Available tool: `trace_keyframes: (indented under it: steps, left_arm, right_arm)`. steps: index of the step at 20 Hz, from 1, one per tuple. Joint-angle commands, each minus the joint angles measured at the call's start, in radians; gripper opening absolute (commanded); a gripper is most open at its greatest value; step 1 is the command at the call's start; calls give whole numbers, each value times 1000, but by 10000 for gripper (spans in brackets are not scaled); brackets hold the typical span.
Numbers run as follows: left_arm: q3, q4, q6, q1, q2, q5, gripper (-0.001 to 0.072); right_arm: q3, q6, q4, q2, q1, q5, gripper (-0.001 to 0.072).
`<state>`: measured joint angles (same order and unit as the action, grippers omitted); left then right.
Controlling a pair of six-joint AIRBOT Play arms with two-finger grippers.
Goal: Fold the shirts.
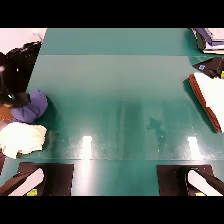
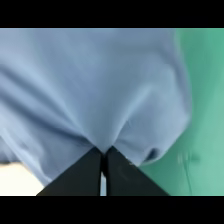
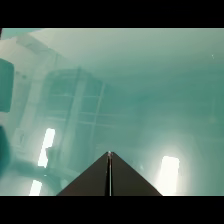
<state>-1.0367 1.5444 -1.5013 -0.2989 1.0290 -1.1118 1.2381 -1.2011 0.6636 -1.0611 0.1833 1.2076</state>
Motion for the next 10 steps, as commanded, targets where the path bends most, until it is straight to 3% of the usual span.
trace_keyframes:
  steps: [1,6,10]
  left_arm:
    - [-265,-7,26,95,-71,-90,24]
    - [-647,-8,-32,406,-139,-190,24]
    - [-679,-19,-126,639,-108,-198,23]
  right_arm:
    - [87,-2,-18,0,-2,-16,20]
    - [277,-2,-17,0,-1,-55,20]
    - [340,-2,-17,0,-1,-65,20]
